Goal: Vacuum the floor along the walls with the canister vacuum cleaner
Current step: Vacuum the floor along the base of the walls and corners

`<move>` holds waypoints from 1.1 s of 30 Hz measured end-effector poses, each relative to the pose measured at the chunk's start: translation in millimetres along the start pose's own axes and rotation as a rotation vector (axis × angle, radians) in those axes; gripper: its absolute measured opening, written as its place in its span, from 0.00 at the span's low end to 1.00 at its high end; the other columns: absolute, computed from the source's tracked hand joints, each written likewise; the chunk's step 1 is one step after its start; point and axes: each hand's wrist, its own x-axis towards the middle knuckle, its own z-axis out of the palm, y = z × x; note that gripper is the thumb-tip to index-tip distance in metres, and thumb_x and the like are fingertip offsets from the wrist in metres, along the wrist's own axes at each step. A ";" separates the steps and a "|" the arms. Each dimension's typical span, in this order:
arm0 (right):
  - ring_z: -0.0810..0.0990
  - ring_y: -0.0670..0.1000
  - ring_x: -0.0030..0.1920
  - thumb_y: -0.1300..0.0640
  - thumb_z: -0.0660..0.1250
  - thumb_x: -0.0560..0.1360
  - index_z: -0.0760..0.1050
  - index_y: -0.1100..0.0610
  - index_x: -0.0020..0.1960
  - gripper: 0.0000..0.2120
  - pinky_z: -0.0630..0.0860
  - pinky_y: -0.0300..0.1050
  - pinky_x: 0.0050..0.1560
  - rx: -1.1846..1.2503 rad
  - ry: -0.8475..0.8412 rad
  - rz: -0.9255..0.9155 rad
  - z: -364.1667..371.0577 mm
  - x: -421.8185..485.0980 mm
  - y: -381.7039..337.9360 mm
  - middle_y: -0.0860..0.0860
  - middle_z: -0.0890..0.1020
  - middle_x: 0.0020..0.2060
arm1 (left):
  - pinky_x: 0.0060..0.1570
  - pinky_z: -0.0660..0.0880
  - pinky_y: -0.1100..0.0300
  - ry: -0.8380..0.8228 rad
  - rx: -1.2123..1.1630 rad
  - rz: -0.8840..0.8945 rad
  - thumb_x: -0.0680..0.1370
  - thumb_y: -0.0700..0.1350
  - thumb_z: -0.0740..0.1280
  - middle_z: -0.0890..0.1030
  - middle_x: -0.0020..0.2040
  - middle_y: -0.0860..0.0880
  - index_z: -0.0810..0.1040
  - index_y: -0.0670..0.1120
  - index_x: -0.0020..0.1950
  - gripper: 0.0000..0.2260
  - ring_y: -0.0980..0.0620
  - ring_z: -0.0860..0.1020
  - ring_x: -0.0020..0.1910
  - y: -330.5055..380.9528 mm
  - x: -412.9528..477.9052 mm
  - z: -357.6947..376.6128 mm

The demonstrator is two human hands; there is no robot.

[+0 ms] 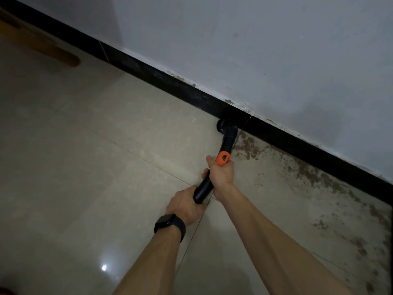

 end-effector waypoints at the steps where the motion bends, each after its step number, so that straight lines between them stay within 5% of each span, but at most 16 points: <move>1: 0.76 0.49 0.30 0.58 0.72 0.79 0.68 0.58 0.59 0.15 0.80 0.45 0.34 -0.004 0.011 -0.006 2.8 0.0 0.7 0.55 0.76 0.41 | 0.45 0.80 0.54 0.003 0.002 0.005 0.75 0.49 0.68 0.80 0.45 0.51 0.73 0.55 0.51 0.07 0.50 0.79 0.43 -2.5 1.6 -1.9; 12: 0.77 0.51 0.28 0.57 0.71 0.79 0.64 0.55 0.57 0.16 0.80 0.47 0.34 -0.040 -0.069 -0.003 33.6 -5.1 -4.3 0.54 0.77 0.40 | 0.46 0.80 0.53 0.024 0.004 -0.001 0.73 0.50 0.69 0.81 0.45 0.52 0.76 0.55 0.57 0.13 0.51 0.80 0.42 -23.7 11.0 -26.2; 20: 0.78 0.49 0.26 0.59 0.72 0.78 0.70 0.62 0.62 0.18 0.79 0.49 0.37 0.192 -0.067 0.137 9.7 -40.2 34.5 0.54 0.77 0.39 | 0.43 0.80 0.55 -0.074 0.213 0.037 0.69 0.60 0.67 0.81 0.41 0.55 0.75 0.57 0.50 0.12 0.53 0.79 0.39 -58.8 -33.8 -34.0; 29: 0.75 0.47 0.22 0.59 0.68 0.79 0.69 0.59 0.53 0.09 0.77 0.46 0.32 0.215 0.192 0.115 -15.1 -101.4 96.4 0.48 0.75 0.23 | 0.46 0.79 0.55 -0.243 0.447 0.071 0.72 0.49 0.68 0.81 0.47 0.52 0.75 0.57 0.54 0.11 0.50 0.79 0.44 -80.5 -83.5 -26.2; 33: 0.75 0.46 0.21 0.57 0.68 0.80 0.70 0.60 0.57 0.11 0.76 0.43 0.29 0.154 0.236 0.087 -34.2 -101.6 91.3 0.53 0.76 0.30 | 0.45 0.78 0.57 -0.261 0.403 0.079 0.72 0.48 0.67 0.81 0.47 0.52 0.75 0.59 0.50 0.10 0.48 0.80 0.45 -66.8 -89.3 -11.1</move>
